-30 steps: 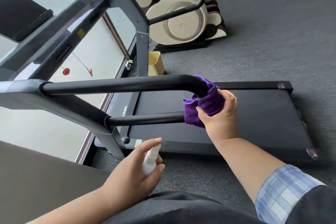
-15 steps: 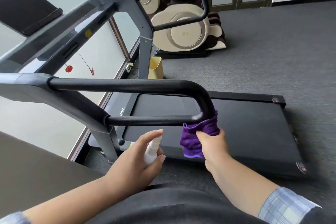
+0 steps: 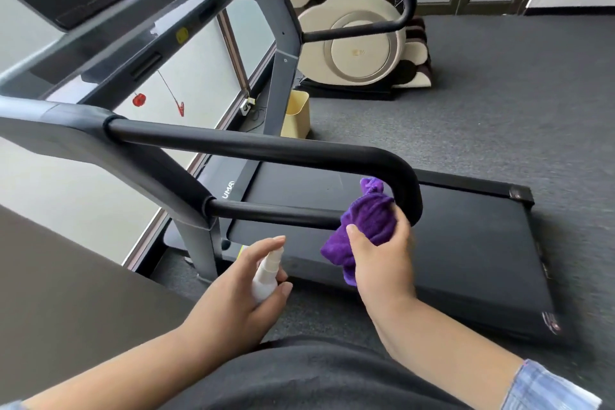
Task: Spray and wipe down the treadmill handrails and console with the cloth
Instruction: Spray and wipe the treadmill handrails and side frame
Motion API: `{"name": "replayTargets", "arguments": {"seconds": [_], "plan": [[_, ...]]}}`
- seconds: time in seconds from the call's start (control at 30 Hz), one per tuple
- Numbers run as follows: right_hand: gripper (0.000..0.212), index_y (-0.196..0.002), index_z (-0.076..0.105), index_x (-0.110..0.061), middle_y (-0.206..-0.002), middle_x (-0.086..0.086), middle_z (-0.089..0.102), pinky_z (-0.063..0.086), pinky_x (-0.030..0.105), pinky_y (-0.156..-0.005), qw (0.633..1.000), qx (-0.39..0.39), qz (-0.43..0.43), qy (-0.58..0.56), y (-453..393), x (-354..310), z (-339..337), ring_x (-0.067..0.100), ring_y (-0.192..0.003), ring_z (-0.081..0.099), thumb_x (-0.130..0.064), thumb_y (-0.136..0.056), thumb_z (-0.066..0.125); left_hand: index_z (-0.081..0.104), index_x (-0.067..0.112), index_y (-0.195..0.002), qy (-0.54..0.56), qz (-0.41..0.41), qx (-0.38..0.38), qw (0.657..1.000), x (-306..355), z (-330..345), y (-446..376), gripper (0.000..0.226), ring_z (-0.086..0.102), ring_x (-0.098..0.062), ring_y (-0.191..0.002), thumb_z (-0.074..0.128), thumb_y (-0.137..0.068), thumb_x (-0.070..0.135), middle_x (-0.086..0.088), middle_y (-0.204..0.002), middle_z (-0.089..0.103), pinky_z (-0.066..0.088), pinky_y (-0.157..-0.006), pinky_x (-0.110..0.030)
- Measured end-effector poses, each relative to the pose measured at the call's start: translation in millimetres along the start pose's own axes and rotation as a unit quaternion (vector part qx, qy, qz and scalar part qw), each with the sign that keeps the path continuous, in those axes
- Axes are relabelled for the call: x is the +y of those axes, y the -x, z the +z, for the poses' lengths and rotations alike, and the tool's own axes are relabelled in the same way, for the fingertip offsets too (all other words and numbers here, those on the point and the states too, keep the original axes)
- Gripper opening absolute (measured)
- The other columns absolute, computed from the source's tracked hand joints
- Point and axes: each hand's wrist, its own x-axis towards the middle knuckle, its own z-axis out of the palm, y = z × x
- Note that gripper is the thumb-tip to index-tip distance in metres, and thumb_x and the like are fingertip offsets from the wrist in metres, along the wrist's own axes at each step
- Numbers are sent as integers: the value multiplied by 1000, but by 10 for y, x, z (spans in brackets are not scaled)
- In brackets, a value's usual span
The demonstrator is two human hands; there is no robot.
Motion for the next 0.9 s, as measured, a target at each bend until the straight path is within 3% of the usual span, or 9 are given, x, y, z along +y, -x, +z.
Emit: {"name": "replayTargets", "arguments": {"seconds": [0.13,0.27,0.4,0.5,0.6,0.73,0.9], "plan": [[76,-146,41,-28,-150,-1,37,37,41,-116,998,37,-36,40,-49,37,265,15,-137,42,-24,-81,81,30,67,-129,11,-3,8,1000,-108,-110,19,59,64,-14,-75,58,-83,43,14,-98,61,51,-67,-25],[77,-147,42,-22,-157,4,29,18,26,-117,975,16,-114,188,-107,98,568,21,-143,25,-20,-81,82,29,70,-127,15,-30,12,999,-285,-263,56,59,64,-10,-80,57,-82,46,16,-100,62,49,-73,-19],[60,-140,49,-32,-158,1,27,31,45,-112,911,-42,-161,377,-157,132,860,30,-136,26,-25,-87,75,29,69,-128,16,-38,11,999,-510,-486,42,59,64,-12,-80,57,-82,47,16,-100,61,49,-72,-18],[52,-134,50,-39,-156,-4,29,38,47,-105,859,-59,-179,477,-215,112,1044,27,-132,27,-19,-89,66,29,68,-129,19,-44,4,999,-730,-706,26,59,64,-14,-77,57,-82,47,16,-99,62,52,-70,-27],[54,-131,50,-40,-156,-1,33,37,47,-103,824,-65,-181,533,-229,90,1272,30,-131,29,-11,-87,60,29,68,-129,25,-57,0,998,-988,-921,31,58,64,-13,-77,57,-82,47,16,-99,63,51,-70,-26],[58,-132,48,-40,-156,-1,30,35,45,-102,801,-93,-187,561,-164,86,1744,29,-129,27,-8,-86,60,29,67,-130,32,-65,-14,997,-1330,-1178,19,58,64,-12,-74,56,-82,48,17,-99,63,50,-67,-21],[54,-131,48,-37,-155,-1,29,37,47,-102,793,-111,-201,564,36,144,2470,30,-128,27,-12,-86,65,30,65,-130,47,-46,-39,997,-1699,-1467,-51,58,63,-10,-77,58,-83,47,18,-97,62,51,-71,-28]]}}
